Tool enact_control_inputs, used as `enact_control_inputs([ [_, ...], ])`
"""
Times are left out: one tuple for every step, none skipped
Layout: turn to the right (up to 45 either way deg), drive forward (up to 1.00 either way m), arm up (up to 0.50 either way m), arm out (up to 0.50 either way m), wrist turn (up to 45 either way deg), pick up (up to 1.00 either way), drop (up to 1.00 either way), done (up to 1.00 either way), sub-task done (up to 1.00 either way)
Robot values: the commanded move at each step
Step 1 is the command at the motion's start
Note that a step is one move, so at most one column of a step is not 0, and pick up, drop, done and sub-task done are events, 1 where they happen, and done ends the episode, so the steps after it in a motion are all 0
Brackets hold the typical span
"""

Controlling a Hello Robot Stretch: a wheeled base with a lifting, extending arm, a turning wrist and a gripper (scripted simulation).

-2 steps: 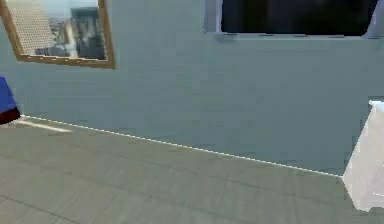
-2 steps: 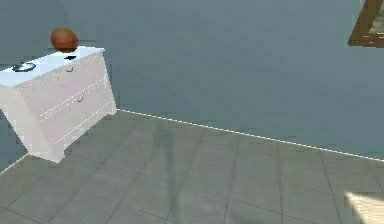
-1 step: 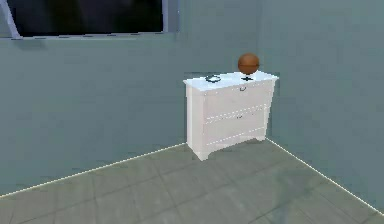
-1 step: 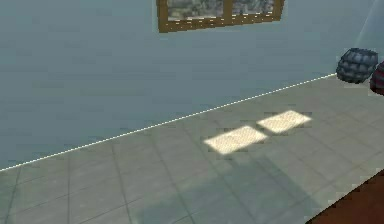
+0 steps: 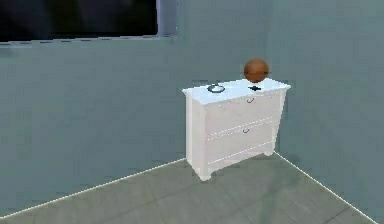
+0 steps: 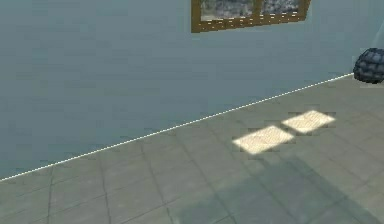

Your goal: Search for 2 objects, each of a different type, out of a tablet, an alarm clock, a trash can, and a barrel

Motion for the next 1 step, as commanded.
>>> enact_control_inputs([
  [-45.0, 0.00, 0.00, 0.00, 0.0, 0.00, 0.00, 0.00, 0.00],
])
